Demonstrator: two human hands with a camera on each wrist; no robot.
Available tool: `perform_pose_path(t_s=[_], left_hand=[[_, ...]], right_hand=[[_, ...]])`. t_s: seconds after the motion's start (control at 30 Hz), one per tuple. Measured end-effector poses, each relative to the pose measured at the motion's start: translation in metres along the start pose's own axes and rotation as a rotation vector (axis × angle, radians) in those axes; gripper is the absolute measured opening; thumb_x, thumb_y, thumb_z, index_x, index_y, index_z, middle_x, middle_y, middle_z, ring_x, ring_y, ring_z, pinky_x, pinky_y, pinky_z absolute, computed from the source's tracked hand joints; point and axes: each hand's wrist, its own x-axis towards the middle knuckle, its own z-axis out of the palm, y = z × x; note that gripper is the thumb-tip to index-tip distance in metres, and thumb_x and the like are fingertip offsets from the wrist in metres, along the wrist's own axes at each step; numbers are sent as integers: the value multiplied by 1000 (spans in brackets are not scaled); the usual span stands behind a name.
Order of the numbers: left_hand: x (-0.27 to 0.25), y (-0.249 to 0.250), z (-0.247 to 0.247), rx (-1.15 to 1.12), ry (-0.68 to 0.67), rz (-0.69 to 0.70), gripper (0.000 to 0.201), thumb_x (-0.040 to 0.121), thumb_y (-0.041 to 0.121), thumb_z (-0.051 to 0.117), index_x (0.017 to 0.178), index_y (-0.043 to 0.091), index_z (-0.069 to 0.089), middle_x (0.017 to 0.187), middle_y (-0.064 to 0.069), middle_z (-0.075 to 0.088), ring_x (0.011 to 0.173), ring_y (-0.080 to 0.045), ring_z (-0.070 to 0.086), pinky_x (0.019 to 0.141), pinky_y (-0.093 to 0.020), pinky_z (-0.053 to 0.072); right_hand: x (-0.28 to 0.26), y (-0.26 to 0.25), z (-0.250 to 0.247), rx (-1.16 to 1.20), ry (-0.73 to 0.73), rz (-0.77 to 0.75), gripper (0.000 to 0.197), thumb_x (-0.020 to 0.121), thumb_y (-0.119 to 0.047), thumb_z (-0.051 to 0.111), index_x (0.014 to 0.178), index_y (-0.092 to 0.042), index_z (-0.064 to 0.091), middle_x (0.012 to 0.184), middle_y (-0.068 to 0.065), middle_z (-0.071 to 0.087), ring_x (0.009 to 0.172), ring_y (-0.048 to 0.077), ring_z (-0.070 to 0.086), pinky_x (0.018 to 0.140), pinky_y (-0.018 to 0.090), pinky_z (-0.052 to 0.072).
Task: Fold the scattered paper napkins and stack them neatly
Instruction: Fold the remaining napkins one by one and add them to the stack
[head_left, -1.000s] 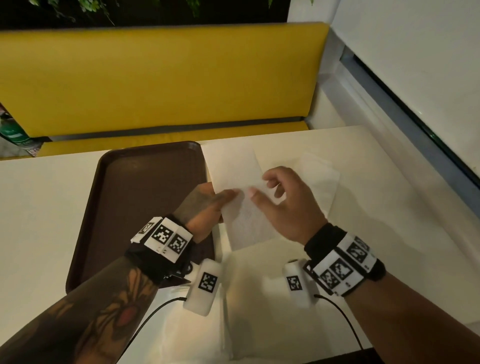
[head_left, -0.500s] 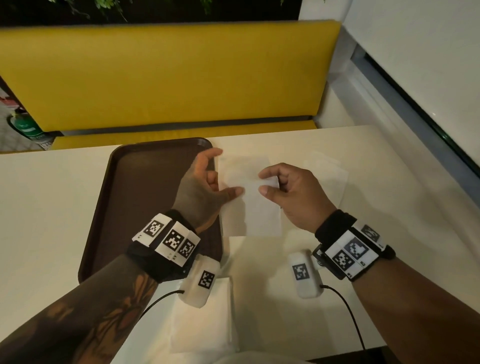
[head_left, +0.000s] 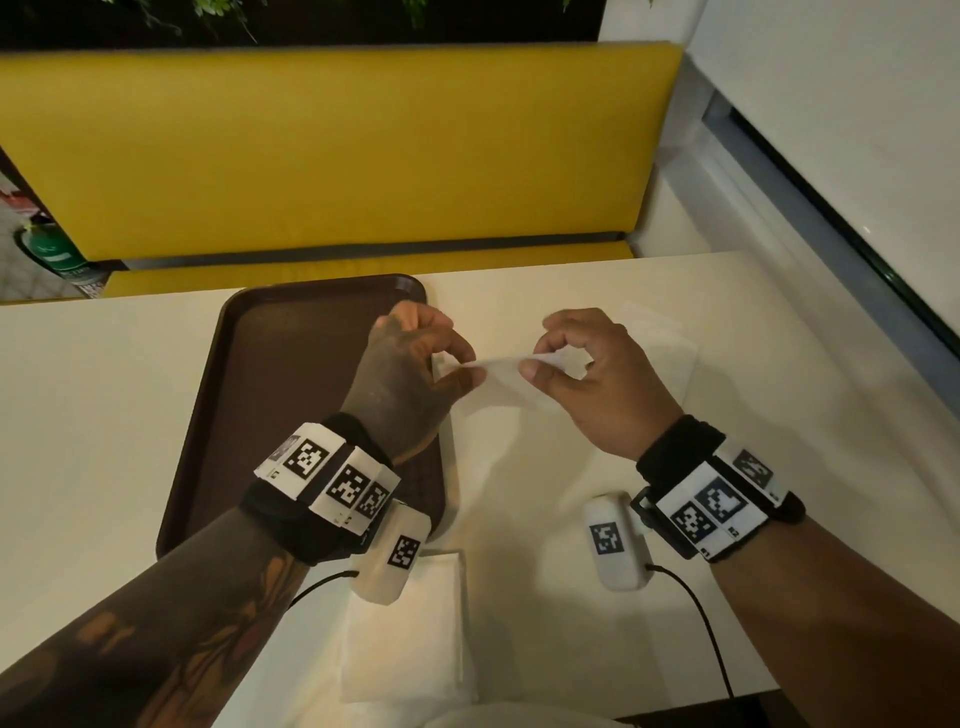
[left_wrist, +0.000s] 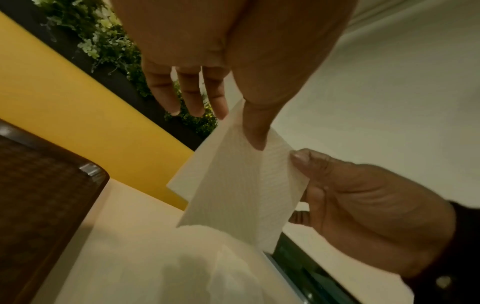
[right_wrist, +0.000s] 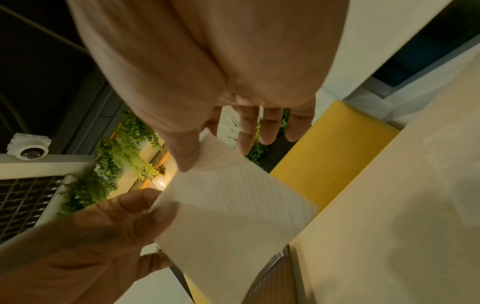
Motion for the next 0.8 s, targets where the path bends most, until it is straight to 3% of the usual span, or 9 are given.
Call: perform_pose_path(t_s=[0.07, 0.13, 0.2, 0.27, 0.37, 0.47, 0.6, 0.73, 0.8], left_hand=[[1, 2, -5, -145, -81, -36, 9, 81, 25, 71, 83, 20, 63, 103, 3, 62, 89, -18, 60, 76, -37, 54], [2, 4, -11, -297, -163, -121, 8, 84, 21, 67, 83, 22, 59, 92, -8, 68, 79, -28, 66, 71, -44, 58], [1, 4, -14, -370, -198, -188, 12, 85, 20, 65, 82, 26, 55, 89, -12, 69, 77, -28, 68, 63, -38, 59], [-1, 2, -14, -452, -201, -238, 12, 85, 18, 65, 84, 25, 56, 84, -6, 69, 72, -19, 68, 53, -23, 56], [-6, -4, -15, -507, -167, -286, 14, 83, 14, 67, 90, 20, 57, 80, -1, 68, 67, -8, 67, 55, -23, 55], [-15, -11, -20, -428, -193, -318, 27, 81, 13, 71, 103, 14, 55, 80, -4, 65, 71, -18, 65, 63, -34, 58], [-42, -29, -31, -345, -319, -413, 39, 75, 9, 76, 107, 17, 54, 64, 7, 52, 49, -1, 55, 51, -18, 49], [-80, -49, -37, -266, -444, -478, 43, 72, 12, 80, 106, 19, 54, 82, -2, 63, 66, -13, 62, 58, -22, 51], [-98, -56, -34, -186, -502, -485, 42, 73, 15, 80, 106, 22, 54, 88, -1, 64, 72, -13, 62, 59, -18, 49]], right_hand=[[3, -1, -4, 27, -59, 12, 17, 86, -29, 70, 97, -21, 61, 109, -8, 63, 101, 6, 55, 79, 14, 41], [6, -3, -5, 109, -121, 54, 17, 89, -22, 68, 100, -12, 62, 92, -2, 70, 85, 9, 65, 70, 24, 53], [6, -3, -4, 132, -146, 64, 14, 91, -18, 66, 96, -6, 64, 86, 6, 72, 81, 20, 69, 73, 41, 58], [5, -3, -1, 170, -154, 78, 14, 91, -17, 66, 95, -4, 66, 88, 10, 73, 83, 26, 70, 76, 47, 58], [2, -6, 4, 292, -219, 153, 9, 90, -12, 66, 97, -8, 68, 91, 13, 73, 77, 25, 69, 60, 34, 57], [-4, -11, 11, 328, -293, 190, 6, 89, -9, 67, 95, -7, 68, 90, 22, 70, 67, 26, 58, 49, 26, 46], [-21, -18, 29, 304, -460, 254, 16, 87, -3, 68, 101, 3, 63, 79, 17, 69, 54, 9, 60, 47, 18, 44], [-48, -21, 61, 160, -637, 288, 37, 82, -9, 74, 112, -13, 54, 84, 16, 72, 55, 16, 61, 53, 25, 50], [-59, -19, 76, 102, -691, 296, 43, 81, -12, 76, 116, -17, 51, 91, 13, 71, 60, 18, 62, 54, 27, 53]])
